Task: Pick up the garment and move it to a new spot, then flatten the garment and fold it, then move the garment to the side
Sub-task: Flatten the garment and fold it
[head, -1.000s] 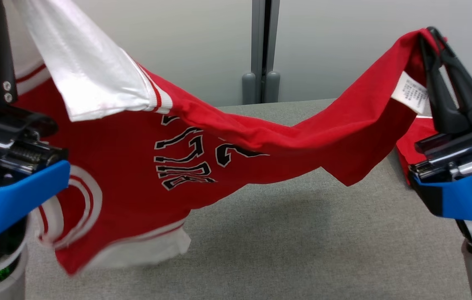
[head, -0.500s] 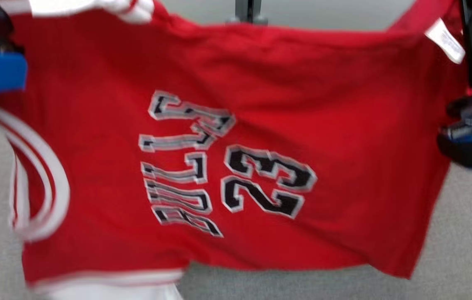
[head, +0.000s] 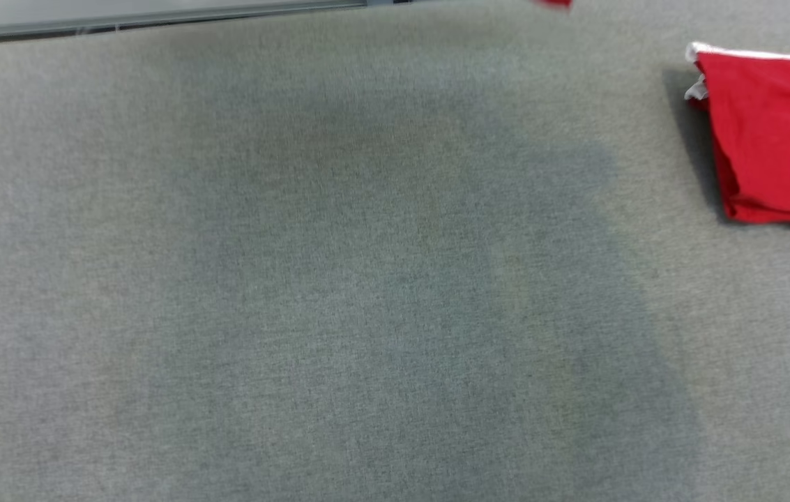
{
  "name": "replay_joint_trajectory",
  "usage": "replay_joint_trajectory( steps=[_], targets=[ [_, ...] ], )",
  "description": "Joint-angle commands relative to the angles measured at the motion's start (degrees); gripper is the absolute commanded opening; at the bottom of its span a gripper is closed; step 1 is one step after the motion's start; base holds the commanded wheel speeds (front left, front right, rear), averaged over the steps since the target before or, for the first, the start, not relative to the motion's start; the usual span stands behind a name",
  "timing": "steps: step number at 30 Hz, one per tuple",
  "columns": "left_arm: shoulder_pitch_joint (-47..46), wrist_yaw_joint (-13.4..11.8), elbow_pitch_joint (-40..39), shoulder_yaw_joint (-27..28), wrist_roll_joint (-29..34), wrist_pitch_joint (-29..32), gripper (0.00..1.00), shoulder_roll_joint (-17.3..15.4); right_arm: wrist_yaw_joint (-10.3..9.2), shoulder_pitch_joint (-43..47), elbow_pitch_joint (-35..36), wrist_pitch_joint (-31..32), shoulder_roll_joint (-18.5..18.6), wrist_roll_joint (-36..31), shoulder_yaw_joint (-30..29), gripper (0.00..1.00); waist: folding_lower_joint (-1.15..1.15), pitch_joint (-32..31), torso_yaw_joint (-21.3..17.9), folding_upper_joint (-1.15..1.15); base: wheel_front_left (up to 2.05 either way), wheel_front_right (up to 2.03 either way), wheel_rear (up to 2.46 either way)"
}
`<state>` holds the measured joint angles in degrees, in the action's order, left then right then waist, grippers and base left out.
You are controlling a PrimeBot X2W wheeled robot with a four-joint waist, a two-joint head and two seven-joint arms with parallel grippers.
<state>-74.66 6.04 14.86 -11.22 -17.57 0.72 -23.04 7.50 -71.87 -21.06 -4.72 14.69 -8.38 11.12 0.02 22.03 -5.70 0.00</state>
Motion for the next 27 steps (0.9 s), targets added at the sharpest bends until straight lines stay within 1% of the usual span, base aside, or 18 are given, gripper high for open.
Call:
replay_joint_trajectory(
  steps=[1,4,8,12,15,17,19,23,27],
  targets=[
    [-0.2,-0.1,1.2,-0.3,0.2,-0.5,0.0,0.4,-0.01,-0.4,-1.1,-0.6,-0.7,-0.6,0.2,0.0,-0.02,1.3,0.9,0.0,0.0,0.0,0.0],
    [-0.1,0.0,5.9,-1.0,0.0,-2.9,0.0,1.7,-0.01,-2.1,-6.8,-2.8,-3.0,-2.8,0.3,0.0,-0.02,4.5,1.6,0.0,0.0,0.0,0.0],
    [3.6,0.1,11.3,-1.7,-0.7,-6.3,0.0,2.9,-0.01,0.3,-14.6,-6.4,-5.5,-5.1,0.6,0.0,-0.02,8.2,2.5,0.0,0.0,0.0,0.0],
    [7.9,0.6,15.1,-2.2,-2.6,-9.0,0.0,4.0,-0.01,2.6,-20.5,-9.0,-6.7,-6.3,-0.3,0.0,-0.02,10.5,3.4,0.0,0.0,0.0,0.0],
    [11.5,1.0,16.5,-2.9,-4.1,-10.6,0.0,4.5,-0.01,4.5,-23.0,-10.1,-6.8,-6.8,-1.7,0.0,-0.02,11.2,3.9,0.0,0.0,0.0,0.0],
    [13.9,1.1,16.4,-3.4,-5.1,-11.6,0.0,4.5,-0.01,5.9,-23.4,-10.4,-6.7,-7.1,-2.9,0.0,-0.02,11.2,4.1,0.0,0.0,0.0,0.0],
    [16.2,1.2,15.7,-3.4,-6.5,-12.4,0.0,4.4,-0.01,7.2,-22.4,-10.6,-6.9,-7.1,-3.7,0.0,-0.02,11.0,4.2,0.0,0.0,0.0,0.0],
    [21.6,1.4,13.2,-2.8,-8.9,-13.9,0.0,3.9,-0.01,11.8,-17.5,-10.5,-7.0,-5.6,-5.0,0.0,-0.02,10.0,4.5,0.0,0.0,0.0,0.0],
    [27.4,1.4,9.7,-1.8,-10.7,-15.0,0.0,4.3,-0.01,17.0,-12.0,-10.5,-6.4,-4.2,-6.0,0.0,-0.02,8.2,4.8,0.0,0.0,0.0,0.0]
  ],
)
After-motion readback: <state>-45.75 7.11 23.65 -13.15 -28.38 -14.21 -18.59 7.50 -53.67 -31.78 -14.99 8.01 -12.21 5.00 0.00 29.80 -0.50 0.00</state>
